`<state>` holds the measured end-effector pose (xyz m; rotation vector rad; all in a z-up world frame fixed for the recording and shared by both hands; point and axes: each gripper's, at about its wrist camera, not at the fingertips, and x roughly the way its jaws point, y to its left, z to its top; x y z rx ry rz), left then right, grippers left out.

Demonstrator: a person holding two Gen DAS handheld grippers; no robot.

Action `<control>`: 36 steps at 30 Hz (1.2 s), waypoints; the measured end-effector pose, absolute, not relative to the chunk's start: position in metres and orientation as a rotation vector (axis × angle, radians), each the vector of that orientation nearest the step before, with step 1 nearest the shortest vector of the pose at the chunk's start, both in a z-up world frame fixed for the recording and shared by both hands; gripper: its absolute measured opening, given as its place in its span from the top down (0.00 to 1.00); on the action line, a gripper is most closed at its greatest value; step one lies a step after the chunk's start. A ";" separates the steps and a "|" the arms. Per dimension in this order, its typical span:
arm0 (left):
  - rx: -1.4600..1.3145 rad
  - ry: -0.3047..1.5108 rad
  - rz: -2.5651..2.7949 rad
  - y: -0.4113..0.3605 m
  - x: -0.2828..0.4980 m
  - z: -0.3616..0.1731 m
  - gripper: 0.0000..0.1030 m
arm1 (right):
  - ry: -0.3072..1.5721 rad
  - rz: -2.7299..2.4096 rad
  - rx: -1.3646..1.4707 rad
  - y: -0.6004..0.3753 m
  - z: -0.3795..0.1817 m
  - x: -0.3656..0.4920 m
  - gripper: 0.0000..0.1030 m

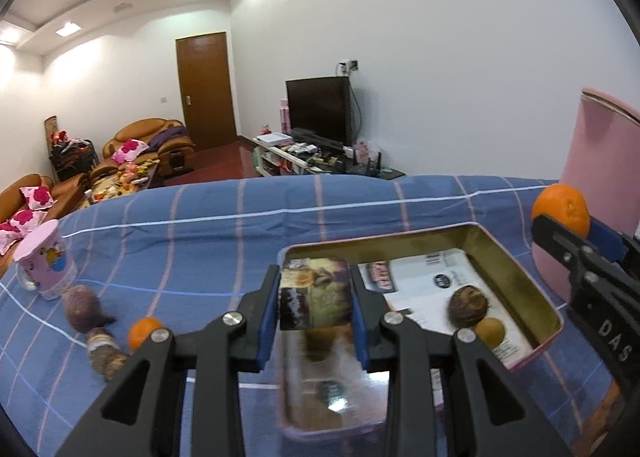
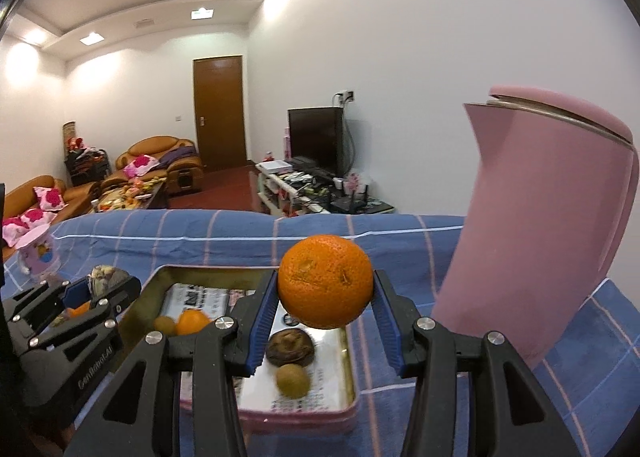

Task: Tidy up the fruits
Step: 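Lower both held items into the tin and open both grippers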

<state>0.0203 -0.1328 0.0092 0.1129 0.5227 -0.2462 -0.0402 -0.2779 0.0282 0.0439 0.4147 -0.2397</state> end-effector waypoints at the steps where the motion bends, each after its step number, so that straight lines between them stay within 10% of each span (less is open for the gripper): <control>1: 0.116 0.528 -0.253 -0.137 0.021 0.008 0.68 | 0.415 -0.245 0.041 -0.278 0.028 -0.039 0.53; 36: 0.129 0.639 -0.265 -0.156 0.041 -0.006 0.70 | 0.628 -0.027 0.167 -0.290 -0.008 0.024 0.52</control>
